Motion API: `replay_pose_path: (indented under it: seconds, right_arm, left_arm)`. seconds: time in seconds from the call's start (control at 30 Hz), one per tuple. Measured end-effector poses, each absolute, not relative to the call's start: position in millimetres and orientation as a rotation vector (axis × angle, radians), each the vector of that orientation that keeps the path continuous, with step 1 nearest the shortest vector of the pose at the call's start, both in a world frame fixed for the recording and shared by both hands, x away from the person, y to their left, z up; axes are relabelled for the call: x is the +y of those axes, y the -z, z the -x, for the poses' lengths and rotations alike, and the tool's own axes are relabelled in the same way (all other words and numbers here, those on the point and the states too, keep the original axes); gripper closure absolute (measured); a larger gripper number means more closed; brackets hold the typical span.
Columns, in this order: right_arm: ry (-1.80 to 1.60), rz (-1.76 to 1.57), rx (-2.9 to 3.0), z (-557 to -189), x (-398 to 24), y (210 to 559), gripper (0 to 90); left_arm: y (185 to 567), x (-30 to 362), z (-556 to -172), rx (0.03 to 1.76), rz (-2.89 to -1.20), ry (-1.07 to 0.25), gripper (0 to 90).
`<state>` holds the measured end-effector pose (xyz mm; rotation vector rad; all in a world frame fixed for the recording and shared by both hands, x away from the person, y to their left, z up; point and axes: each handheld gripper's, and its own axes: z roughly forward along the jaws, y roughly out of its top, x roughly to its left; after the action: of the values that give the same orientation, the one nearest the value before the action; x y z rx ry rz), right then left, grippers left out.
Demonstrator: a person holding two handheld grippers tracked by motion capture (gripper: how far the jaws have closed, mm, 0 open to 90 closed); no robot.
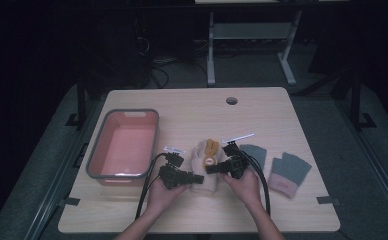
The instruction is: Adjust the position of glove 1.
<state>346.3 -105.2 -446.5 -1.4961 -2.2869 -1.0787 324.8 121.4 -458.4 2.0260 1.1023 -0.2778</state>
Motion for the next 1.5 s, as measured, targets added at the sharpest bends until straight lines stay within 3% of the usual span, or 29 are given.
replay_pose_path:
  seconds: [0.03, 0.3, 0.47, 0.73, 0.8, 0.83, 1.0, 1.5]
  right_arm:
    - [1.063, 1.520, -2.270, -348.2, -105.6, 450.1, 58.2]
    - [1.069, 1.548, -2.213, -347.8, -110.2, 451.0, 48.5]
    - [1.029, 1.557, -2.195, -342.6, -113.2, 453.4, 43.4]
    - [1.026, 1.562, -2.207, -339.5, -108.0, 461.3, 55.0]
    - [1.032, 1.558, -2.201, -339.7, -106.4, 462.6, 60.1]
    - [1.053, 1.540, -2.175, -341.2, -107.2, 465.8, 67.6]
    - [1.086, 1.509, -2.218, -340.6, -105.1, 460.5, 78.3]
    - [1.155, 1.497, -2.244, -339.4, -109.0, 435.0, 79.7]
  left_arm:
    - [459.1, 121.5, -324.5, 1.113, -2.030, 0.268, 65.2]
    - [459.0, 125.2, -320.6, 1.160, -2.001, 0.276, 52.8]
    - [462.0, 125.7, -321.4, 1.172, -1.998, 0.288, 57.5]
    - [466.4, 124.5, -324.2, 1.185, -1.994, 0.322, 61.5]
    - [467.0, 123.8, -324.8, 1.185, -1.983, 0.330, 64.2]
    - [467.4, 124.0, -325.6, 1.184, -1.977, 0.339, 65.3]
    - [467.4, 125.3, -326.7, 1.175, -1.965, 0.352, 68.3]
    - [444.0, 126.7, -327.5, 1.142, -1.922, 0.337, 68.6]
